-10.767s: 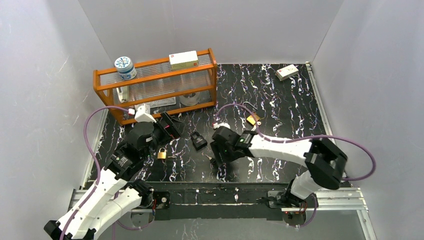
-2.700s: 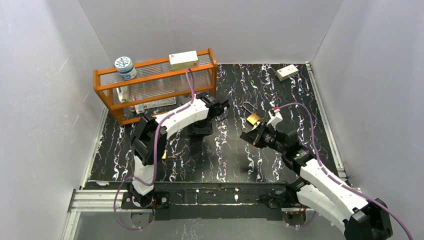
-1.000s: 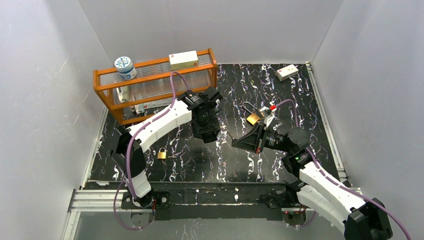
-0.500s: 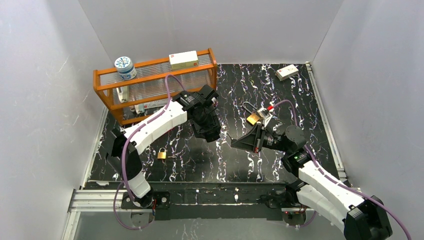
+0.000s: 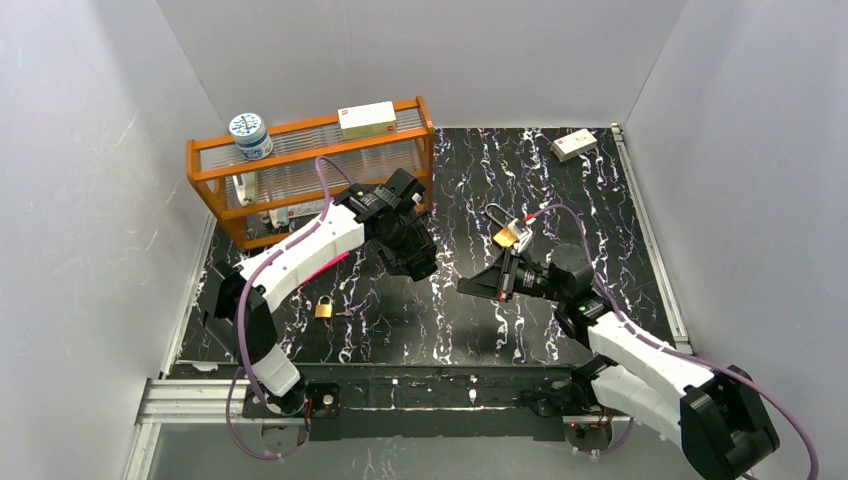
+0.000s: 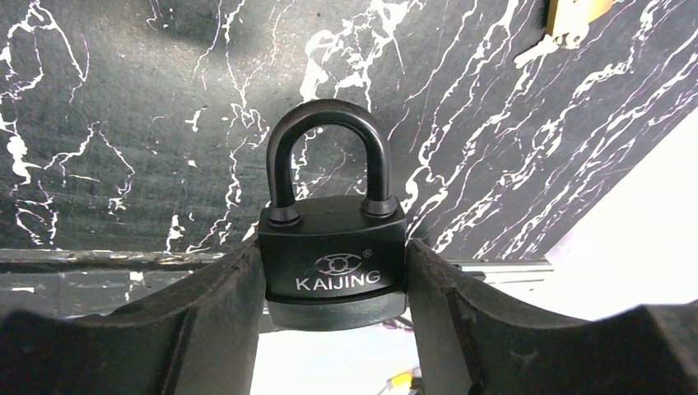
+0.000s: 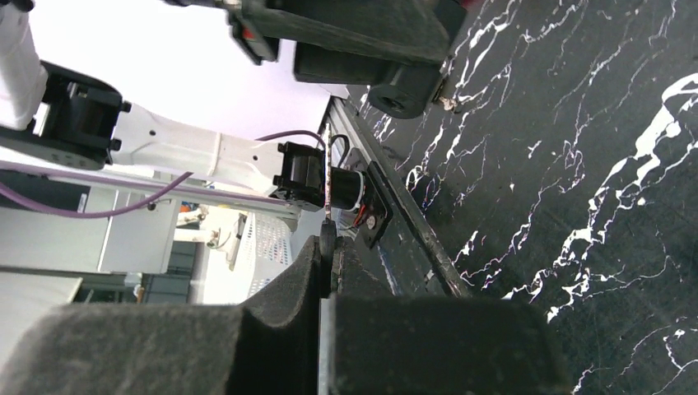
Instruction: Unlock with the key
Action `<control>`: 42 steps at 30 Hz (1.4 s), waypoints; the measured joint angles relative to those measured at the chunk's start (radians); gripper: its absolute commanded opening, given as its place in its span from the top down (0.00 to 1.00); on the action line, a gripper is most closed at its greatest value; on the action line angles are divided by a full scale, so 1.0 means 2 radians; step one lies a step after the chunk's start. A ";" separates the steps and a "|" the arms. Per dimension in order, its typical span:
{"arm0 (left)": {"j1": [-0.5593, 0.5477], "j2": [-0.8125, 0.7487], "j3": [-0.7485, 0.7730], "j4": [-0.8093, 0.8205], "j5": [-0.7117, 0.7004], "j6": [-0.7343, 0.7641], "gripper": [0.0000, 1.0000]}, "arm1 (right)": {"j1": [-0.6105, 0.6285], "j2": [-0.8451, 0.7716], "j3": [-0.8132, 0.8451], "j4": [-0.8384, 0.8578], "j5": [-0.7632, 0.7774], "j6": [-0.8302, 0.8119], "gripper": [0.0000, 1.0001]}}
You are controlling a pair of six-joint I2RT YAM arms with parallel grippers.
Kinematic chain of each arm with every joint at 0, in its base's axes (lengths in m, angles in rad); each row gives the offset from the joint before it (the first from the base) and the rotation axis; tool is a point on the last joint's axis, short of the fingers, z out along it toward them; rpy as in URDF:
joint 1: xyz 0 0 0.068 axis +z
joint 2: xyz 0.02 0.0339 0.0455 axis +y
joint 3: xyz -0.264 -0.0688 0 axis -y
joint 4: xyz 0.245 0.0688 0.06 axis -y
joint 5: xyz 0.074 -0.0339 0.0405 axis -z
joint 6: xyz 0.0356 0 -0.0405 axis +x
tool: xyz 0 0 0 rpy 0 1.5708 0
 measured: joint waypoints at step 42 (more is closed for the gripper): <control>0.000 -0.005 -0.039 0.017 0.000 -0.082 1.00 | 0.067 0.201 0.028 0.112 0.007 0.083 0.99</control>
